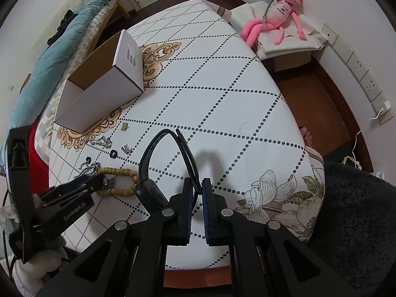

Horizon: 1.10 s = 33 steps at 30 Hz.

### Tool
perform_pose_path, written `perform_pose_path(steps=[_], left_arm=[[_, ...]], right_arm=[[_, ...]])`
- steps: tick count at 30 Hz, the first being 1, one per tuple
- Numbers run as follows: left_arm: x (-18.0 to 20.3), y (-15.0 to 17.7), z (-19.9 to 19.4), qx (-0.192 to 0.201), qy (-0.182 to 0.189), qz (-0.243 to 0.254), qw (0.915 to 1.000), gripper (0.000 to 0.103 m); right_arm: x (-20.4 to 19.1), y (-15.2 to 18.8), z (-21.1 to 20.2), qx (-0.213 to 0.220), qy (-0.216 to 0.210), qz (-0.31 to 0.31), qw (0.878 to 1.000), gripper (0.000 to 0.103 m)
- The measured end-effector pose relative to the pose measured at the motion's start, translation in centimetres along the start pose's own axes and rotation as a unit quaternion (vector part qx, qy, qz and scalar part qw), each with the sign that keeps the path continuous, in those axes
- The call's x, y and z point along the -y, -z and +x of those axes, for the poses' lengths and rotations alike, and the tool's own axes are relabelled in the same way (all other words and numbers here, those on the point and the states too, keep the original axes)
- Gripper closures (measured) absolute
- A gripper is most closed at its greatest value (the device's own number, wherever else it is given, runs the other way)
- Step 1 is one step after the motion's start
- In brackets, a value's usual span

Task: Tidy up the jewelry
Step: 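Lift the bead bracelet with the left tool while the right tool lifts the watch band, then carry both items over the box and open both tools to drop them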

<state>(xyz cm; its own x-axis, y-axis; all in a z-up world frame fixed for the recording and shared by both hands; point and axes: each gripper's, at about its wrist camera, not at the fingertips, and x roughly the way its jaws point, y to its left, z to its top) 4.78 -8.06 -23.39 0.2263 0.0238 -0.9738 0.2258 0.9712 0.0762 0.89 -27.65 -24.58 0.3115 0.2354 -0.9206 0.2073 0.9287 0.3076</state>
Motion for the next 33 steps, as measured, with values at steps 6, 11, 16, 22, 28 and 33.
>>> perform_pose_path(steps=[6,11,16,22,28,33], left_arm=[[-1.7,1.2,-1.0,0.009,0.051,-0.052,0.9973,0.097],[-4.0,2.5,-4.9,0.040,0.086,-0.071,0.9929,0.097],[-4.3,1.3,-9.0,0.084,0.111,-0.075,0.9873,0.097],[-5.6,-3.1,-13.3,0.141,0.143,-0.093,0.9752,0.097],[-8.6,-8.4,-15.0,0.170,0.143,-0.104,0.9694,0.097],[-10.6,-12.4,-12.9,0.152,0.144,-0.107,0.9721,0.096]], right_arm=[[0.4,0.1,-0.5,0.005,0.001,0.004,1.000,0.095],[0.3,-0.2,-1.4,0.013,-0.002,-0.001,1.000,0.095],[-0.8,-0.7,-2.5,0.020,-0.011,-0.013,1.000,0.095],[-4.1,-3.6,-4.5,0.036,-0.034,-0.043,0.998,0.095],[-9.0,-9.5,-5.6,0.061,-0.042,-0.090,0.993,0.095],[-12.7,-14.5,-3.6,0.050,-0.030,-0.128,0.990,0.095]])
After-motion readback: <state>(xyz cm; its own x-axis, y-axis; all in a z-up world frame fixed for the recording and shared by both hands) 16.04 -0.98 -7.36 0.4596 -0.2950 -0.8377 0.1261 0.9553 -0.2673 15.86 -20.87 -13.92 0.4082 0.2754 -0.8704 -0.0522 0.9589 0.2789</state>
